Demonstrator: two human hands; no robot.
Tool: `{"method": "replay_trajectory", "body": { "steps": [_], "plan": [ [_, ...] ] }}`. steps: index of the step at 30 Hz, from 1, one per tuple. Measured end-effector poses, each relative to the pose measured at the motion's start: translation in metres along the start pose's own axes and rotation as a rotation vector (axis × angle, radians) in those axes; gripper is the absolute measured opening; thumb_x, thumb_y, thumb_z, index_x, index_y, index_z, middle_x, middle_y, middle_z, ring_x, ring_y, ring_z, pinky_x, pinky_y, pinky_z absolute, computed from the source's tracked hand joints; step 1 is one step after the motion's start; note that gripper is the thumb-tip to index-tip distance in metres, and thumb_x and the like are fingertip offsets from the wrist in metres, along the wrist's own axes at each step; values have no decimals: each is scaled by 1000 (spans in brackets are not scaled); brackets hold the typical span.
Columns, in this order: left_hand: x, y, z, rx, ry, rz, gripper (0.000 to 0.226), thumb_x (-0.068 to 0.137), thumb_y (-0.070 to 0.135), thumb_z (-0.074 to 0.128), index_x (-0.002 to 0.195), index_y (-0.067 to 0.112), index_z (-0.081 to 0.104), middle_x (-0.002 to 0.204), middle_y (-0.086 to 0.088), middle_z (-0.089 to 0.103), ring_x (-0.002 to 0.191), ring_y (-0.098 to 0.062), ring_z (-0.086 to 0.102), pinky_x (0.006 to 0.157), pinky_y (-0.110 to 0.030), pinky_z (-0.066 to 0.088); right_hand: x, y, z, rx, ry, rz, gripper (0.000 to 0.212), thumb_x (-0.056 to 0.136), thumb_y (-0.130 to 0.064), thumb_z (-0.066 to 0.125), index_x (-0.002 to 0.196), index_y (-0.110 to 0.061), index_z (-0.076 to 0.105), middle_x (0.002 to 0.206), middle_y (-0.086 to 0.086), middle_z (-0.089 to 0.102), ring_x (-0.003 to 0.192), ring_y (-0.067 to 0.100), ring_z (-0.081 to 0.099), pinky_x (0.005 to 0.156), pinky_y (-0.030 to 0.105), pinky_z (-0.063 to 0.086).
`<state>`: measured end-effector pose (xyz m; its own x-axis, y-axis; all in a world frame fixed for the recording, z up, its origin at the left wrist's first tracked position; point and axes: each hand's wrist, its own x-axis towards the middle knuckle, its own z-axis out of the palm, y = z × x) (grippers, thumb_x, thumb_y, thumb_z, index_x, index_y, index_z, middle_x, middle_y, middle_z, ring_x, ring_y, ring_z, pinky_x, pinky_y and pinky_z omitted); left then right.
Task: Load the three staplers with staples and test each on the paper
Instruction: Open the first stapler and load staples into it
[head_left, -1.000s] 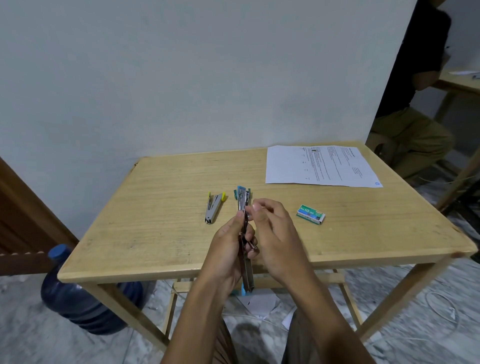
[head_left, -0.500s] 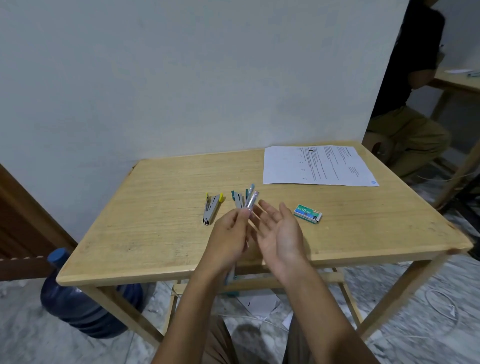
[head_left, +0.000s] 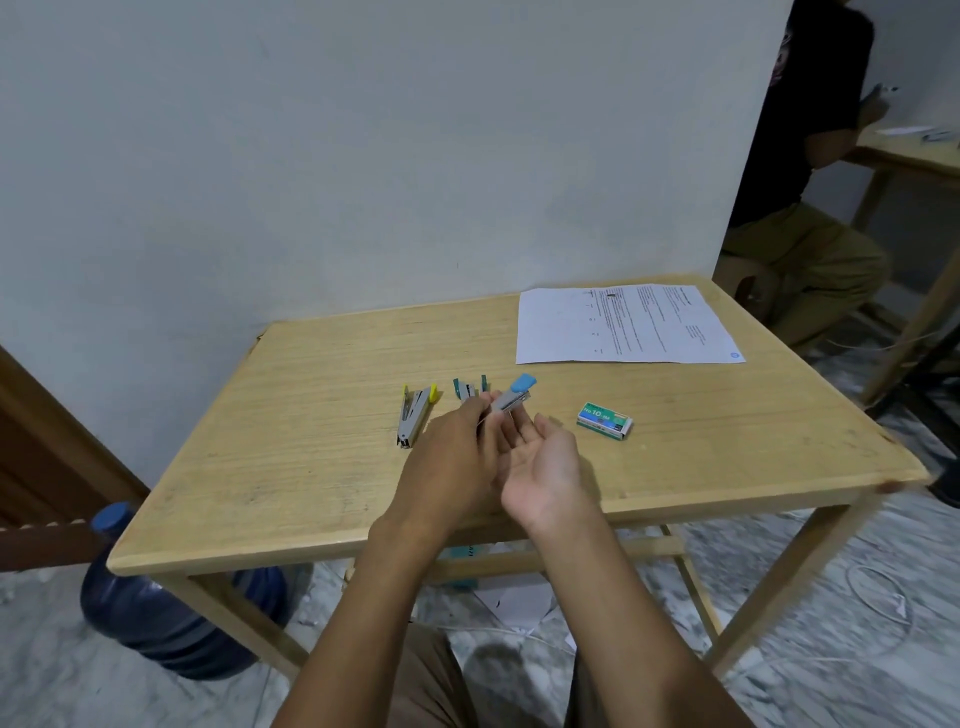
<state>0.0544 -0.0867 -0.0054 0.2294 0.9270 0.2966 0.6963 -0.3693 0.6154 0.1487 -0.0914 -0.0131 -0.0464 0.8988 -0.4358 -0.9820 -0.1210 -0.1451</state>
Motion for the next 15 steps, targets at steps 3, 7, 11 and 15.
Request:
{"method": "replay_trajectory", "body": {
  "steps": [3, 7, 11, 15],
  "plan": [
    [0, -2, 2, 106, -77, 60, 21, 101, 30, 44, 108, 23, 62, 88, -1, 70, 72, -10, 61, 61, -28, 48, 1, 0, 0, -34, -3, -24, 39, 106, -23, 33, 111, -2, 65, 103, 16, 73, 90, 25, 72, 69, 30, 59],
    [7, -8, 2, -137, -12, -47, 19, 102, 25, 46, 89, 21, 60, 70, 13, 59, 58, 5, 54, 53, -11, 36, 3, -1, -1, 34, -1, -53, 43, 107, -25, 30, 117, 1, 62, 104, 20, 71, 98, 28, 68, 86, 35, 54],
    [8, -13, 8, -174, -65, -71, 24, 102, 27, 46, 89, 17, 63, 68, 13, 57, 55, 8, 51, 50, -8, 36, 5, 3, 3, 27, 14, -51, 43, 107, -25, 29, 112, 2, 62, 108, 19, 69, 101, 27, 67, 97, 35, 51],
    [13, -16, 2, -583, -8, -368, 29, 103, 29, 45, 88, 13, 65, 57, 4, 46, 48, -8, 40, 47, -23, 34, 7, -2, 4, 9, -12, -76, 32, 103, -10, 30, 114, 2, 57, 108, 20, 66, 97, 30, 65, 97, 39, 47]
  ]
}}
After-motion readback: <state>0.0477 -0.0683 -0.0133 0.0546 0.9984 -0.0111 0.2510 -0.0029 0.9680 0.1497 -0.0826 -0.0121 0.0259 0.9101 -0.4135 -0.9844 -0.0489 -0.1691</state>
